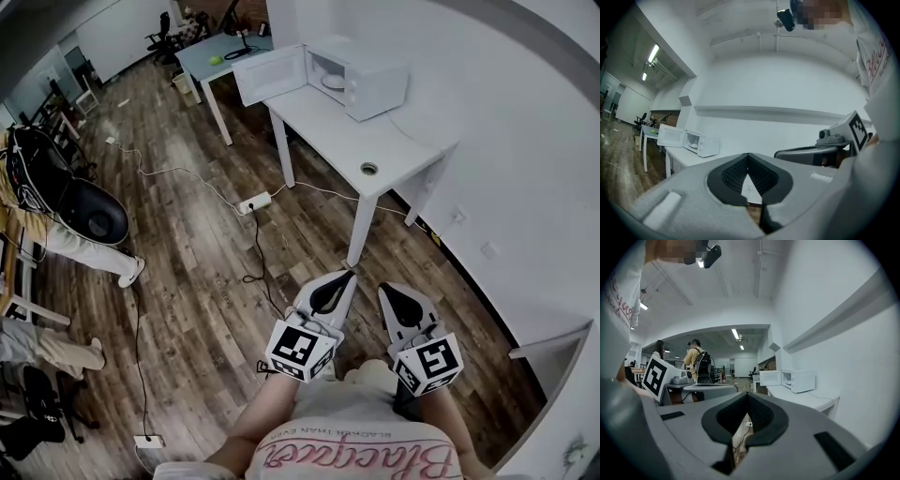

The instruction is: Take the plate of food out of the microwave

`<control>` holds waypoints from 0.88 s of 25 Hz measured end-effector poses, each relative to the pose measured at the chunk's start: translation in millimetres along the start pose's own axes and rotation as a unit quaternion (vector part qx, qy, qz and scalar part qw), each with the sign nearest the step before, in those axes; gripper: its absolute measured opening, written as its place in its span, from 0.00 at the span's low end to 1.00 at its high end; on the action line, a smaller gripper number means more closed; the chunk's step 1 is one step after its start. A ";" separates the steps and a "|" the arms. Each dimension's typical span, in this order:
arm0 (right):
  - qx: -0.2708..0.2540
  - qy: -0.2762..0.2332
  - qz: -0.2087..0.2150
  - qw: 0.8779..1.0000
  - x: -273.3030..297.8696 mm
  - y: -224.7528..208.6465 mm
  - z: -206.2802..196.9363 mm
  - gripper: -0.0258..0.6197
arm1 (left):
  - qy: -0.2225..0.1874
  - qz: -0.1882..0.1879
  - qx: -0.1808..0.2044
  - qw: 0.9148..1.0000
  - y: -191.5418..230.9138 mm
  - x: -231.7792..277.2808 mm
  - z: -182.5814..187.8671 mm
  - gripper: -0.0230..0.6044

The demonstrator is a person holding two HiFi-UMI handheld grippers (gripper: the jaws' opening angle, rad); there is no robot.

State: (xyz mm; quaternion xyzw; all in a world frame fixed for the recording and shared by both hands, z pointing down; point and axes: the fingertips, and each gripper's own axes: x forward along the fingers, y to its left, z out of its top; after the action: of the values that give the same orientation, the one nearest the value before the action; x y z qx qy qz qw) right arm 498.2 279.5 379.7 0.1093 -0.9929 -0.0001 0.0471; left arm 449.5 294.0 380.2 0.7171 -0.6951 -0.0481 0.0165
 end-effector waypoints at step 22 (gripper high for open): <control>-0.008 0.004 0.060 0.998 77.7 -4.9 17.4 0.06 | -0.003 0.039 0.001 0.999 66.0 24.8 13.4 0.05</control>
State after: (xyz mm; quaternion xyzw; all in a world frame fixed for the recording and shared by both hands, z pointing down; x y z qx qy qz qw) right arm 422.2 257.7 369.5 0.0494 -0.9974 -0.0052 0.0519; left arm 383.2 267.6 371.6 0.6891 -0.7229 -0.0492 0.0157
